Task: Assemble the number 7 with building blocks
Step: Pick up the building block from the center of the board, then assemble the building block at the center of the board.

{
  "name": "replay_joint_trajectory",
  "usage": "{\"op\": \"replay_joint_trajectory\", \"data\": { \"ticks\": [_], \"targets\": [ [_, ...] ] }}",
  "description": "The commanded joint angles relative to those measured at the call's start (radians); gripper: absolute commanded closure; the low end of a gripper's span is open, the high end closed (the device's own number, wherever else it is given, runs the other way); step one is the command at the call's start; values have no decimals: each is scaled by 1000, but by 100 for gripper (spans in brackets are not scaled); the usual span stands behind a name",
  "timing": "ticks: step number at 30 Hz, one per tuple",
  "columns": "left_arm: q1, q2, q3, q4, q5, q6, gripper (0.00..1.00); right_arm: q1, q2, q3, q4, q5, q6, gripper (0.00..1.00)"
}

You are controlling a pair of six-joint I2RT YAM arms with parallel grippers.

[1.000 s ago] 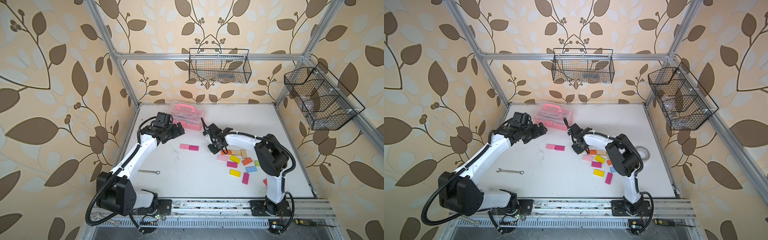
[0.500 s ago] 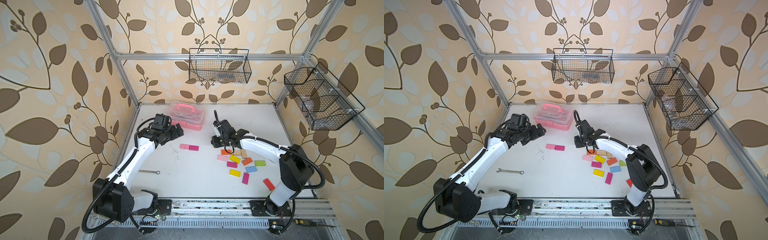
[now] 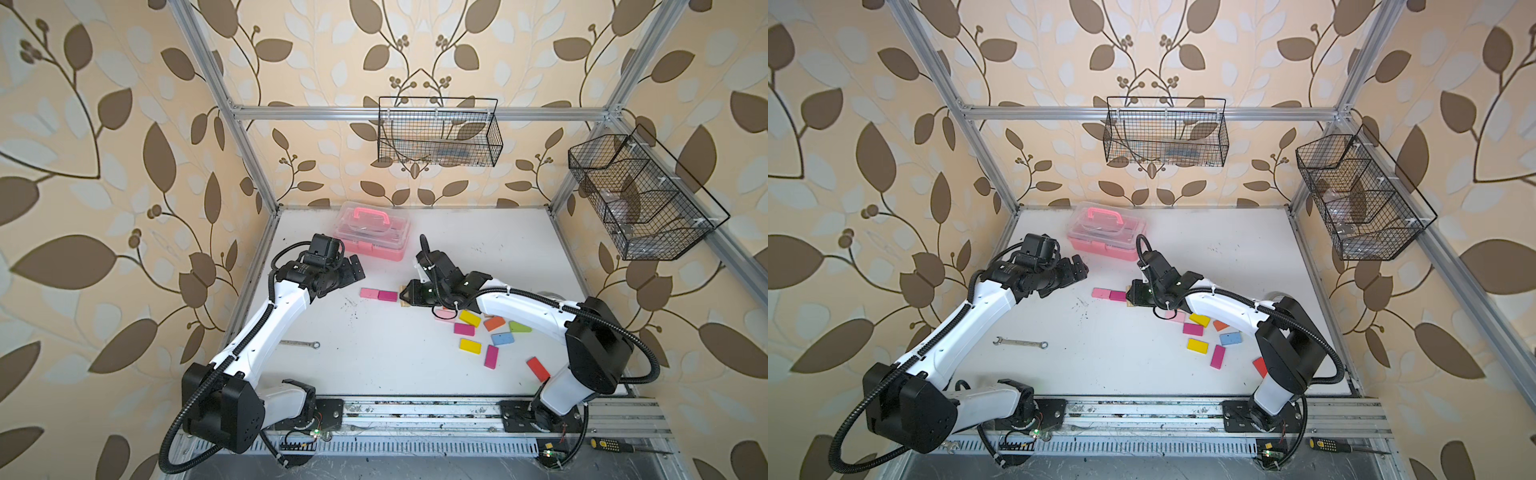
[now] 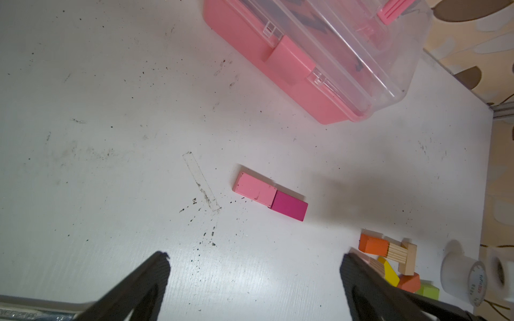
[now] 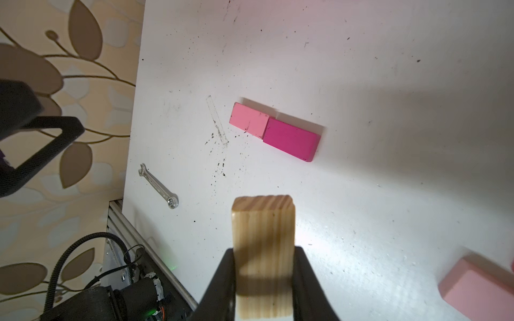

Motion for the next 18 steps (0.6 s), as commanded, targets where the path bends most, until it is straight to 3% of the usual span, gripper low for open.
{"op": "replay_joint_trajectory", "data": {
  "ticks": [1,9,18],
  "targets": [
    [-23,-38,-6,-33,-54,25,1,6,41,-46,40,-56,63,77],
    [-61,-55,-12,-48,-81,50,1,28,144,-51,94,-158,67,76],
    [-68,-72,-28,-45,-71,53,1,31,197,-59,134,-115,90,76]
  ]
}}
